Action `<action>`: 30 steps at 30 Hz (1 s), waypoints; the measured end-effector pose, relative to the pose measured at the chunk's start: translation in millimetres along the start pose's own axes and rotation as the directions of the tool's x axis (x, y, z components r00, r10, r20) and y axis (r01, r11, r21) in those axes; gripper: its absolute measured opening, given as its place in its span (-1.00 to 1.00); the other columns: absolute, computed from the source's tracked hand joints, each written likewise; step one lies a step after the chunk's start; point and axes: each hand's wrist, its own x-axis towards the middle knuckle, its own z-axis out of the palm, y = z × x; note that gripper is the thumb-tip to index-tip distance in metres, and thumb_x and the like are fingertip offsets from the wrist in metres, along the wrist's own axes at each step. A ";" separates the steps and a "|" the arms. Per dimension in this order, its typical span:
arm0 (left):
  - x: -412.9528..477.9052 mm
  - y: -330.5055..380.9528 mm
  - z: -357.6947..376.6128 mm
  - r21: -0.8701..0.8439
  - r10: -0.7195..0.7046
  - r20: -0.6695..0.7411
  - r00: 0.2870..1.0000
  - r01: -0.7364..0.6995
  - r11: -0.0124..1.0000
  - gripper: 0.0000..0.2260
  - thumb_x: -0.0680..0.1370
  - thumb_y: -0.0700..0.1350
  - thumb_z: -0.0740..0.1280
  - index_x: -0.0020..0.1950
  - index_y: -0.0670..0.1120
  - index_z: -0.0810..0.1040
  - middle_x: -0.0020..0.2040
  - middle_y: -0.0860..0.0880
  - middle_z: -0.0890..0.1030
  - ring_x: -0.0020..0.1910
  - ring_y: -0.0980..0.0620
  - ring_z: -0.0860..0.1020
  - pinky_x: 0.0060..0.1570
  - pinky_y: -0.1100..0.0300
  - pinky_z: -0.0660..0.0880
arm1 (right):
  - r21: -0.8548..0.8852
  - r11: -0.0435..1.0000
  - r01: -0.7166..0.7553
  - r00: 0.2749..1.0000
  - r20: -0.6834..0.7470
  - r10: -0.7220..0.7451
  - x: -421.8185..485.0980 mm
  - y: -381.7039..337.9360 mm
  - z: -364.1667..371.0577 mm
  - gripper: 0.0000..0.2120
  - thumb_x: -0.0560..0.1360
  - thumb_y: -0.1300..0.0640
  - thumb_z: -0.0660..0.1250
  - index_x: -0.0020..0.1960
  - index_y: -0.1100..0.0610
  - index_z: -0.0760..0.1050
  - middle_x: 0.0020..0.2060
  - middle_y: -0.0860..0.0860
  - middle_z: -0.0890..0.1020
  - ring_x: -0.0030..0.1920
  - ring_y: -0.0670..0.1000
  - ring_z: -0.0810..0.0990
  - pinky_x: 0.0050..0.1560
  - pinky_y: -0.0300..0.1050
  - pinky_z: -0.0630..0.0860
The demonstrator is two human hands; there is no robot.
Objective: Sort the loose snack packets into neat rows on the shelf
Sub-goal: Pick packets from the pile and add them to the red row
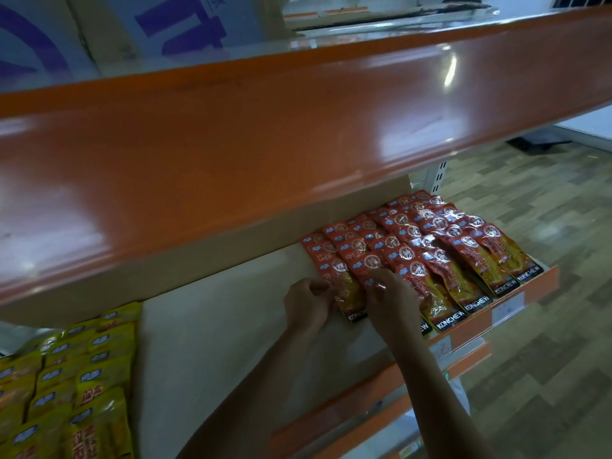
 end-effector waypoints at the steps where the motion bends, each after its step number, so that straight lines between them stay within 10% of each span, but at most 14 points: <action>1: -0.3 0.2 0.1 0.001 -0.005 0.000 1.000 0.005 1.000 -0.88 0.42 -0.03 0.49 -0.13 -0.03 0.61 -0.15 0.04 0.63 -0.10 0.08 0.59 -0.04 0.13 0.56 | 0.002 1.000 0.006 1.000 0.004 -0.006 -0.8 -1.6 0.4 -0.75 0.51 0.30 0.26 0.16 0.20 0.57 0.06 0.13 0.62 0.07 0.14 0.56 -0.05 -0.18 0.36; 20: -10.0 4.1 -11.2 0.133 0.033 -0.011 0.999 -0.032 0.991 -0.83 0.48 0.06 0.38 -0.11 -0.02 0.62 -0.13 0.01 0.66 -0.12 0.03 0.61 -0.03 0.05 0.58 | -0.058 0.996 0.063 0.993 0.099 -0.057 -17.2 -21.3 3.9 -0.72 0.48 0.29 0.27 0.18 0.19 0.55 0.05 0.11 0.62 0.07 0.13 0.55 -0.04 -0.17 0.35; 30: -49.4 -24.0 -114.8 0.494 0.347 -0.029 0.937 -0.288 0.820 -0.82 0.57 -0.07 0.28 0.15 0.00 0.57 0.05 0.02 0.64 0.03 0.03 0.59 0.06 0.10 0.52 | -0.001 0.972 0.233 0.944 0.239 -0.226 -74.1 -96.6 56.9 -0.66 0.53 0.29 0.25 0.30 0.16 0.49 0.24 0.07 0.56 0.27 0.07 0.48 0.24 -0.17 0.35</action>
